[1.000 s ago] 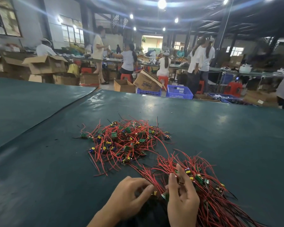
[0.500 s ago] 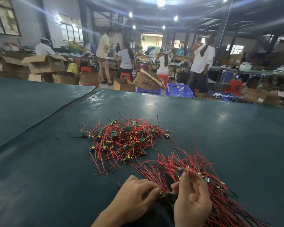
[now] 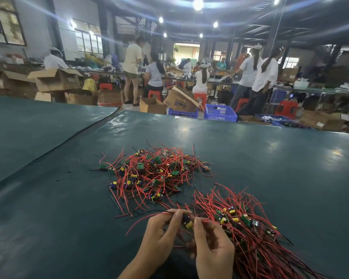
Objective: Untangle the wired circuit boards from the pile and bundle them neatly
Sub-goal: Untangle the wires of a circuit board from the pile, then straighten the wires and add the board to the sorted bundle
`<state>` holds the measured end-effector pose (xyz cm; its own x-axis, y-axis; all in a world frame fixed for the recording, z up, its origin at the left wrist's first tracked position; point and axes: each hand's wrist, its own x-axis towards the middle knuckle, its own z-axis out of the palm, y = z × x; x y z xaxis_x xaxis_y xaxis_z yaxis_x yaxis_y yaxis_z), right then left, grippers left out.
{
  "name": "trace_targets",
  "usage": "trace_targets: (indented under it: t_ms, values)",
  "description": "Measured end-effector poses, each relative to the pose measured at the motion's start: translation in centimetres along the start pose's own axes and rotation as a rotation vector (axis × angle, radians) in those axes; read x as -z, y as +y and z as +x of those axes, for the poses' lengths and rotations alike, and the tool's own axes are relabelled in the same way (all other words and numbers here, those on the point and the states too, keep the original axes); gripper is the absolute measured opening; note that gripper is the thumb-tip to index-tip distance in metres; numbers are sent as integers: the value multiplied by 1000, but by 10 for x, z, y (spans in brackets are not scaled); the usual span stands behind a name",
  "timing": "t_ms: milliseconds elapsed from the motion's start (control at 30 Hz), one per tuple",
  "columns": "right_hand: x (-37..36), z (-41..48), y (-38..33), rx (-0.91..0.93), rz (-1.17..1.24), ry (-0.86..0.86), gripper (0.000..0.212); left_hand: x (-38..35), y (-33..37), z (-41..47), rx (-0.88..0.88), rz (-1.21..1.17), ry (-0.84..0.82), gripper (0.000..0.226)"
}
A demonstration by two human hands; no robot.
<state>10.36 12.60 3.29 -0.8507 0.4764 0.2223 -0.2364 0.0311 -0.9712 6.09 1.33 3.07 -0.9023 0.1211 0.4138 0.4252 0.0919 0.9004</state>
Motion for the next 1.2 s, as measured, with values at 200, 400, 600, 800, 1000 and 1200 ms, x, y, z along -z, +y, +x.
trace_targets:
  t_ms: [200,400,600,800,1000,1200]
  values:
    - [4,9,2,-174,80,32,8,0,0,0,57,-64,60,36]
    - [3,8,-1,-209,148,-15,10,2,0,1,107,-104,-111,29]
    - [1,8,-4,-208,146,44,16,0,-4,1,73,-64,-110,28]
    - [-4,11,-3,-219,216,148,11,-3,-2,3,42,-92,-116,36]
    - [2,17,-4,-199,299,210,9,-2,-1,4,53,-124,-129,37]
    - [16,30,-13,-127,430,385,14,-1,2,5,77,-170,-98,34]
